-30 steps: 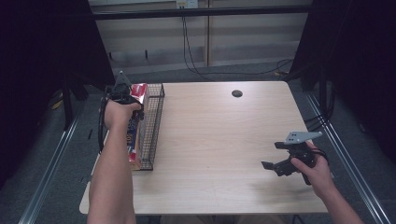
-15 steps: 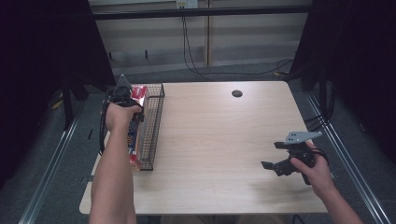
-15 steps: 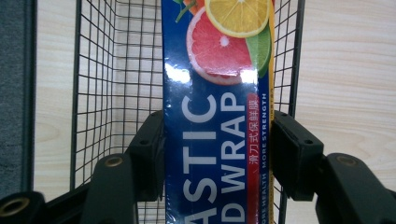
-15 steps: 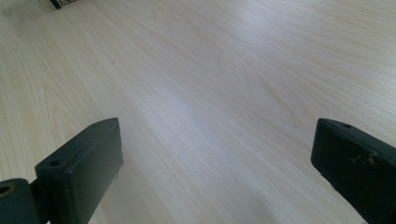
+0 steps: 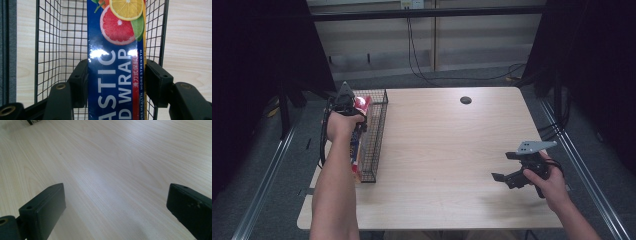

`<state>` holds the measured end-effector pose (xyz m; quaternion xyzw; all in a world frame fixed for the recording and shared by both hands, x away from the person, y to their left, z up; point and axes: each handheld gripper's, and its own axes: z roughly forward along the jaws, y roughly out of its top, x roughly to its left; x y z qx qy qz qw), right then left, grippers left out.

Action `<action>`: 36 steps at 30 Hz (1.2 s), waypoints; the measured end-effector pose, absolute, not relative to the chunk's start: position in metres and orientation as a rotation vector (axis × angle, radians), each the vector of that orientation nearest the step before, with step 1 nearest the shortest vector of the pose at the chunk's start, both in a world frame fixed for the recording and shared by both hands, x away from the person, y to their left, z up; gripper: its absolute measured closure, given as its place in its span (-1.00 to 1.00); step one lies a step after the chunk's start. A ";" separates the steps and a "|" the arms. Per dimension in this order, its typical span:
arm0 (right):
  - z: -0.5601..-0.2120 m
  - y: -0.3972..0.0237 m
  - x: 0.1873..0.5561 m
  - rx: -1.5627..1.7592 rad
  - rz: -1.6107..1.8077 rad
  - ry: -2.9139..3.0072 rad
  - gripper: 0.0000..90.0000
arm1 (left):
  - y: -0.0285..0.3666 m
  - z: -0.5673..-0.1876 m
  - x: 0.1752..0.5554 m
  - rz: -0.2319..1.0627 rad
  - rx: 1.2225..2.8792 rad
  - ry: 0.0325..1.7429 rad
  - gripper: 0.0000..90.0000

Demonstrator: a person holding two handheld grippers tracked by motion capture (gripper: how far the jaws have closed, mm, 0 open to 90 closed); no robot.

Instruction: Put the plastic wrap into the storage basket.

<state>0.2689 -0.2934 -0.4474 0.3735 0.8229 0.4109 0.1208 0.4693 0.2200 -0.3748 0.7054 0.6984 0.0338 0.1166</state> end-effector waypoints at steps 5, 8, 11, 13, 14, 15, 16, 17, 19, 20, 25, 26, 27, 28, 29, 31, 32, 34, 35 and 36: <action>-0.448 -0.292 0.269 1.088 1.199 2.407 -0.96 | 0.220 -0.377 0.471 0.097 2.075 2.031 -0.03; -0.449 -0.292 0.269 1.083 1.197 2.413 -0.96 | 0.220 -0.379 0.471 0.101 2.063 2.043 -0.03; -0.448 -0.292 0.269 1.084 1.199 2.411 -0.96 | 0.221 -0.381 0.472 0.095 2.066 2.043 -0.03; -0.448 -0.292 0.269 1.085 1.198 2.410 -0.96 | 0.221 -0.383 0.472 0.102 2.070 2.039 -0.03; -0.449 -0.292 0.269 1.084 1.197 2.412 -0.96 | 0.220 -0.384 0.472 0.097 2.067 2.043 -0.03; -0.449 -0.292 0.269 1.084 1.196 2.416 -0.96 | 0.221 -0.385 0.472 0.098 2.069 2.040 -0.03; -0.449 -0.291 0.269 1.085 1.196 2.416 -0.96 | 0.220 -0.385 0.473 0.102 2.071 2.043 -0.03; -0.449 -0.291 0.269 1.087 1.197 2.417 -0.96 | 0.220 -0.386 0.473 0.094 2.069 2.043 -0.03; -0.449 -0.291 0.269 1.087 1.194 2.418 -0.96 | 0.220 -0.387 0.473 0.089 2.083 2.040 -0.03; -0.449 -0.291 0.269 1.087 1.195 2.416 -0.96 | 0.219 -0.387 0.473 0.089 2.083 2.040 -0.03; -0.449 -0.292 0.269 1.086 1.193 2.418 -0.96 | 0.220 -0.389 0.473 0.089 2.071 2.046 -0.04; -0.449 -0.291 0.269 1.088 1.192 2.419 -0.96 | 0.220 -0.390 0.473 0.091 2.068 2.048 -0.04; -0.449 -0.291 0.269 1.088 1.191 2.417 -0.96 | 0.221 -0.390 0.473 0.092 2.074 2.042 -0.04; -0.449 -0.291 0.269 1.087 1.191 2.418 -0.96 | 0.220 -0.391 0.473 0.090 2.074 2.046 -0.04; -0.449 -0.291 0.269 1.087 1.191 2.417 -0.96 | 0.220 -0.392 0.474 0.085 2.080 2.045 -0.04; -0.449 -0.291 0.269 1.092 1.192 2.419 -0.96 | 0.220 -0.393 0.474 0.091 2.071 2.054 -0.04; -0.449 -0.291 0.269 1.090 1.190 2.419 -0.96 | 0.221 -0.393 0.474 0.088 2.077 2.050 -0.04; -0.449 -0.291 0.269 1.089 1.196 2.419 -0.96 | 0.221 -0.394 0.474 0.085 2.071 2.051 -0.04; -0.449 -0.291 0.269 1.091 1.196 2.419 -0.96 | 0.221 -0.394 0.474 0.087 2.072 2.052 -0.04; -0.449 -0.291 0.269 1.092 1.195 2.420 -0.96 | 0.222 -0.394 0.474 0.082 2.076 2.052 -0.04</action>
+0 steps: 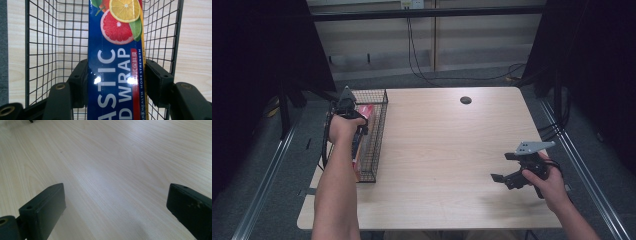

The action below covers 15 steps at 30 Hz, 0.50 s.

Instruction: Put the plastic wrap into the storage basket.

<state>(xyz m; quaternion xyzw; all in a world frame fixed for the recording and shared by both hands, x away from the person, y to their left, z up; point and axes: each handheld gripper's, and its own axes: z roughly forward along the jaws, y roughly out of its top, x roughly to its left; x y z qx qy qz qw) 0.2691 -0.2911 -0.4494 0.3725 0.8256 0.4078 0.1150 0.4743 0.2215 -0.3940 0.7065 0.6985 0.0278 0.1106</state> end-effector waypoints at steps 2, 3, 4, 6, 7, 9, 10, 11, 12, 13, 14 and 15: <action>-0.450 -0.291 0.269 1.089 1.195 2.423 -0.96 | 0.222 -0.395 0.475 0.081 2.074 2.051 -0.04; -0.450 -0.291 0.269 1.089 1.190 2.423 -0.96 | 0.222 -0.395 0.474 0.092 2.067 2.058 -0.04; -0.450 -0.291 0.269 1.089 1.192 2.423 -0.96 | 0.223 -0.395 0.474 0.101 2.069 2.060 -0.04; -0.450 -0.291 0.269 1.090 1.193 2.424 -0.96 | 0.224 -0.396 0.474 0.094 2.072 2.056 -0.04; -0.450 -0.291 0.269 1.091 1.192 2.423 -0.96 | 0.223 -0.396 0.474 0.094 2.072 2.057 -0.04; -0.450 -0.291 0.269 1.089 1.199 2.424 -0.96 | 0.224 -0.397 0.475 0.101 2.075 2.054 -0.04; -0.450 -0.291 0.269 1.089 1.198 2.425 -0.96 | 0.223 -0.397 0.475 0.104 2.074 2.054 -0.04; -0.450 -0.291 0.269 1.090 1.195 2.425 -0.96 | 0.223 -0.397 0.475 0.100 2.072 2.056 -0.04; -0.450 -0.291 0.269 1.088 1.197 2.427 -0.96 | 0.223 -0.397 0.475 0.100 2.067 2.061 -0.04; -0.450 -0.290 0.269 1.086 1.196 2.427 -0.96 | 0.223 -0.397 0.475 0.103 2.066 2.063 -0.04; -0.450 -0.290 0.269 1.081 1.203 2.432 -0.96 | 0.223 -0.397 0.475 0.103 2.064 2.064 -0.04; -0.450 -0.290 0.269 1.079 1.202 2.434 -0.96 | 0.223 -0.398 0.475 0.112 2.059 2.065 -0.04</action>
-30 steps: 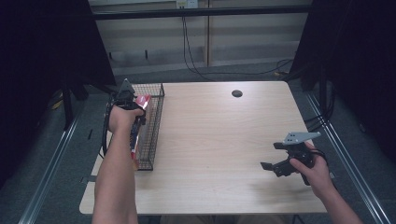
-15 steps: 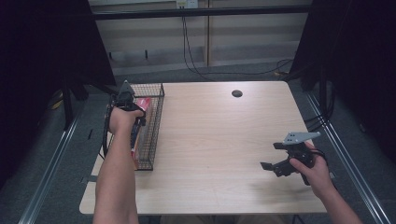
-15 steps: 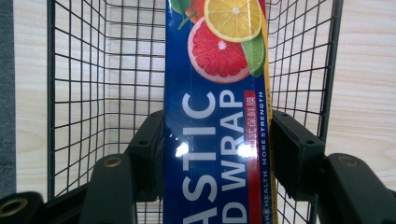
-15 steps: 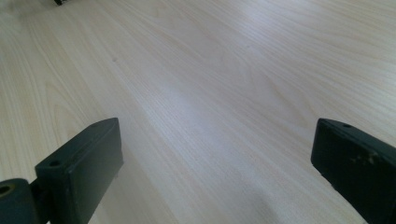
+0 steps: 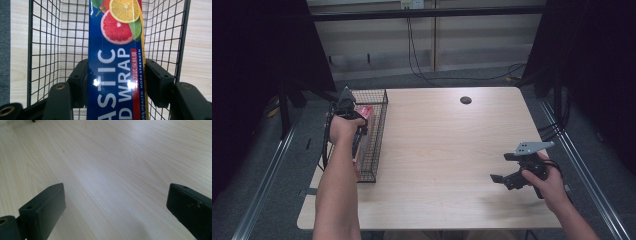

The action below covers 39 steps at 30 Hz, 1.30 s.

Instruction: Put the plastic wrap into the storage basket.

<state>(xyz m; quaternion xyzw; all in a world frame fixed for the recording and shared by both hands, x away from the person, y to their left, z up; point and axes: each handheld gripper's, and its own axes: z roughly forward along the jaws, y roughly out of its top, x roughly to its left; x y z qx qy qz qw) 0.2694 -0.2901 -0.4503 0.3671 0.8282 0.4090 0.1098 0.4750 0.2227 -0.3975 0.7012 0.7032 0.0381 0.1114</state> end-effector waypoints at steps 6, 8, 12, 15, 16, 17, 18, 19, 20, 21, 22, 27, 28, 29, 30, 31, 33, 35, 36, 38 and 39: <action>-0.450 -0.290 0.269 1.085 1.199 2.427 -0.96 | 0.222 -0.398 0.475 0.112 2.057 2.067 -0.05; -0.450 -0.290 0.269 1.085 1.197 2.428 -0.96 | 0.222 -0.398 0.474 0.114 2.055 2.065 -0.07; -0.450 -0.291 0.269 1.088 1.202 2.428 -0.96 | 0.222 -0.398 0.474 0.123 2.052 2.063 -0.09; -0.449 -0.291 0.269 1.089 1.201 2.427 -0.96 | 0.221 -0.398 0.473 0.123 2.036 2.063 -0.11; -0.449 -0.291 0.269 1.088 1.201 2.428 -0.96 | 0.222 -0.398 0.472 0.124 2.044 2.057 -0.12; -0.449 -0.291 0.269 1.088 1.199 2.427 -0.96 | 0.222 -0.398 0.472 0.119 2.042 2.057 -0.13; -0.449 -0.291 0.269 1.088 1.196 2.428 -0.96 | 0.222 -0.397 0.472 0.120 2.037 2.057 -0.15; -0.449 -0.291 0.269 1.087 1.196 2.429 -0.96 | 0.222 -0.396 0.472 0.128 2.024 2.056 -0.18; -0.450 -0.291 0.270 1.084 1.202 2.429 -0.96 | 0.222 -0.395 0.472 0.128 2.013 2.051 -0.21; -0.450 -0.290 0.270 1.081 1.202 2.429 -0.96 | 0.222 -0.394 0.472 0.118 2.013 2.052 -0.24; -0.450 -0.290 0.270 1.077 1.203 2.430 -0.96 | 0.222 -0.393 0.471 0.117 2.010 2.055 -0.27; -0.450 -0.290 0.270 1.075 1.202 2.430 -0.96 | 0.219 -0.385 0.470 0.125 2.000 2.039 -0.38; -0.450 -0.290 0.271 1.075 1.202 2.430 -0.96 | 0.219 -0.384 0.470 0.132 1.997 2.036 -0.41; -0.450 -0.290 0.271 1.077 1.202 2.429 -0.96 | 0.219 -0.382 0.469 0.133 2.000 2.032 -0.42; -0.450 -0.290 0.271 1.078 1.203 2.429 -0.96 | 0.218 -0.380 0.469 0.137 1.999 2.027 -0.43; -0.450 -0.290 0.271 1.078 1.204 2.433 -0.96 | 0.218 -0.378 0.469 0.142 1.996 2.025 -0.46; -0.450 -0.290 0.270 1.079 1.202 2.430 -0.96 | 0.218 -0.374 0.469 0.145 1.997 2.015 -0.50; -0.449 -0.290 0.270 1.085 1.205 2.433 -0.96 | 0.217 -0.370 0.468 0.153 1.998 2.012 -0.54; -0.449 -0.290 0.270 1.083 1.206 2.432 -0.96 | 0.217 -0.369 0.468 0.155 1.997 2.010 -0.57; -0.449 -0.291 0.271 1.083 1.208 2.431 -0.96 | 0.217 -0.365 0.468 0.168 1.998 2.007 -0.60; -0.449 -0.291 0.271 1.086 1.208 2.430 -0.96 | 0.217 -0.363 0.468 0.166 1.993 2.008 -0.61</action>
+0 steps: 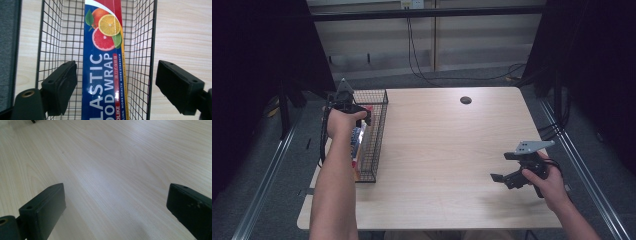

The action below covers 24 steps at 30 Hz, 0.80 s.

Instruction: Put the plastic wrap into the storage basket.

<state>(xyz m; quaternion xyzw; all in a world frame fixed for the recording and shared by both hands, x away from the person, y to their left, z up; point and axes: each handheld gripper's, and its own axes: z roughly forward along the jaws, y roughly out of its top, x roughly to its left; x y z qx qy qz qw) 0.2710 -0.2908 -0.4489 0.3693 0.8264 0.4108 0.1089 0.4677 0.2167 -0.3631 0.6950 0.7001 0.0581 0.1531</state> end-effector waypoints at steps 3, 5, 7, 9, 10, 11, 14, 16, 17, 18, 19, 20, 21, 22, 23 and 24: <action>-0.447 -0.290 0.272 1.080 1.210 2.426 -0.96 | 0.216 -0.358 0.466 0.169 1.997 1.997 -0.64; -0.447 -0.289 0.273 1.062 1.217 2.429 -0.96 | 0.215 -0.356 0.465 0.169 1.993 1.985 -0.65; -0.448 -0.287 0.272 1.064 1.206 2.444 -0.96 | 0.213 -0.354 0.463 0.169 1.993 1.984 -0.65; -0.448 -0.287 0.272 1.062 1.198 2.446 -0.96 | 0.212 -0.351 0.462 0.174 1.994 1.977 -0.65; -0.448 -0.287 0.272 1.061 1.205 2.448 -0.96 | 0.213 -0.350 0.462 0.181 2.011 1.965 -0.66; -0.447 -0.287 0.272 1.059 1.205 2.446 -0.96 | 0.212 -0.349 0.461 0.174 2.000 1.973 -0.66; -0.447 -0.287 0.273 1.058 1.205 2.445 -0.96 | 0.211 -0.345 0.459 0.174 1.993 1.968 -0.66; -0.447 -0.287 0.272 1.055 1.203 2.447 -0.96 | 0.211 -0.342 0.458 0.173 2.005 1.953 -0.66; -0.447 -0.287 0.272 1.056 1.202 2.448 -0.96 | 0.209 -0.341 0.457 0.167 1.985 1.955 -0.66; -0.447 -0.287 0.272 1.052 1.204 2.447 -0.96 | 0.209 -0.339 0.457 0.164 2.009 1.934 -0.66; -0.447 -0.287 0.272 1.057 1.201 2.443 -0.96 | 0.207 -0.338 0.456 0.160 2.001 1.932 -0.67; -0.447 -0.287 0.272 1.055 1.207 2.442 -0.96 | 0.206 -0.336 0.455 0.155 1.999 1.919 -0.68; -0.446 -0.287 0.271 1.052 1.207 2.442 -0.96 | 0.205 -0.335 0.455 0.149 2.002 1.913 -0.68; -0.446 -0.287 0.271 1.053 1.209 2.444 -0.96 | 0.204 -0.333 0.453 0.152 2.008 1.898 -0.69; -0.446 -0.287 0.271 1.053 1.211 2.442 -0.96 | 0.202 -0.332 0.452 0.146 2.001 1.897 -0.69; -0.445 -0.287 0.271 1.050 1.212 2.441 -0.96 | 0.201 -0.331 0.451 0.150 2.006 1.886 -0.69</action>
